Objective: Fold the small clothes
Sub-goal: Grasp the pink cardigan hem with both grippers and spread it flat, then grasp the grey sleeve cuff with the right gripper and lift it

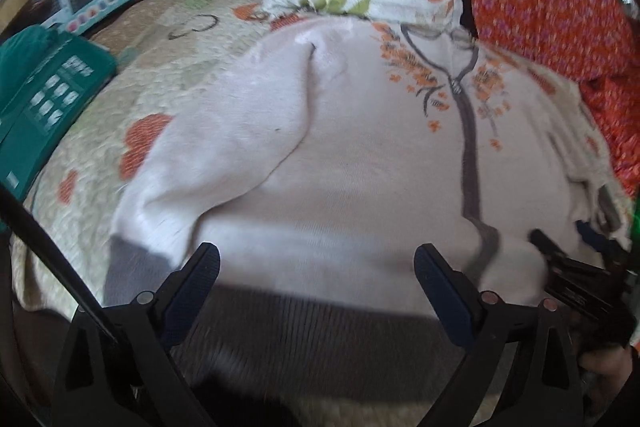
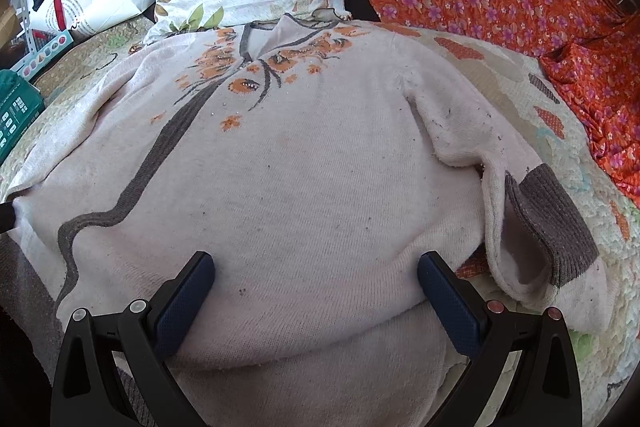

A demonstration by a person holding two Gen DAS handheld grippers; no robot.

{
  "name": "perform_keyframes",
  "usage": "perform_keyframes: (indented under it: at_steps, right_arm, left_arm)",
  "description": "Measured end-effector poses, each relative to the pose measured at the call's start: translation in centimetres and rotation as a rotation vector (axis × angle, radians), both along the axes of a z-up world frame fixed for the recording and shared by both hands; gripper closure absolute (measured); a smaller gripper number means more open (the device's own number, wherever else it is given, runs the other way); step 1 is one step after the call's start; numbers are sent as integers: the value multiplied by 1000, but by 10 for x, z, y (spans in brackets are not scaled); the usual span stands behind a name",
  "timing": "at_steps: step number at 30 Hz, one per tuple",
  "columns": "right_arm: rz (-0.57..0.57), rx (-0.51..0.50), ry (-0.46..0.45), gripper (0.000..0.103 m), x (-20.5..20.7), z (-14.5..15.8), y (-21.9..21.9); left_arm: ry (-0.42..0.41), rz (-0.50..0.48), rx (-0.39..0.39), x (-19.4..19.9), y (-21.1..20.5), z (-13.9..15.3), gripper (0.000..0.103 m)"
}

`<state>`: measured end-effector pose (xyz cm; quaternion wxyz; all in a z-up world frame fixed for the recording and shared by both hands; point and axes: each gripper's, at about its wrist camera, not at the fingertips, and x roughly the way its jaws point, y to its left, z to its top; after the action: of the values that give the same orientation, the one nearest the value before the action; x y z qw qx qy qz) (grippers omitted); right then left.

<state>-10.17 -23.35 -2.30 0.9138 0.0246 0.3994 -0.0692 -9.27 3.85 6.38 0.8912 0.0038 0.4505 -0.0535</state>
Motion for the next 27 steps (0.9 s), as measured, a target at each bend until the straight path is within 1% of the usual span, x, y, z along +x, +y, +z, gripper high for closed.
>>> perform_keyframes:
  at_steps: [3,4,5,6,7,8,10,11,13,15,16,18,21,22,24,25,26,27]
  right_arm:
    - [14,-7,33,0,4,2,0]
    - [15,-3,36,4,3,5,0]
    - [18,-2,40,10,-2,11,-1]
    - [25,8,37,25,-8,19,-3]
    - [41,50,8,34,-19,35,-10]
    - [47,86,-28,34,-29,49,-18]
    - [20,108,-86,34,-49,75,-39]
    - [-19,99,-99,34,-59,87,-57]
    - [-116,77,-80,33,-72,95,-96]
    - [-192,58,-39,33,-78,92,-127]
    - [-211,80,-10,32,-81,88,-143]
    - [-199,144,4,33,-82,84,-158]
    - [-163,224,5,32,-69,74,-163]
    - [-153,228,10,32,-65,69,-162]
    - [-138,198,47,31,-48,54,-154]
    - [-128,174,91,36,-37,42,-150]
    - [-125,158,122,52,-32,35,-147]
    - [-128,144,156,96,-28,31,-144]
  left_arm:
    - [-15,-5,-8,-13,0,11,5]
    - [-20,-14,-15,-16,-2,14,5]
    - [-24,-23,-20,-18,-4,16,5]
    - [-27,-29,-23,-19,-5,18,5]
    - [-28,-33,-26,-19,-7,20,5]
    - [-34,-41,-37,-22,-6,23,5]
    - [-40,-52,-52,-24,-7,26,5]
    - [-41,-55,-60,-24,-7,27,5]
    - [-46,-59,-76,-29,-8,28,5]
    - [-51,-70,-90,-31,-9,29,5]
    - [-53,-78,-94,-32,-10,29,5]
    - [-58,-94,-96,-36,-14,28,5]
    - [-56,-110,-95,-38,-19,26,5]
    - [-51,-112,-99,-38,-20,26,5]
    - [-48,-114,-106,-39,-22,26,5]
    - [-49,-112,-107,-39,-22,27,5]
    - [-51,-108,-106,-40,-21,28,5]
    - [-51,-105,-106,-40,-19,28,5]
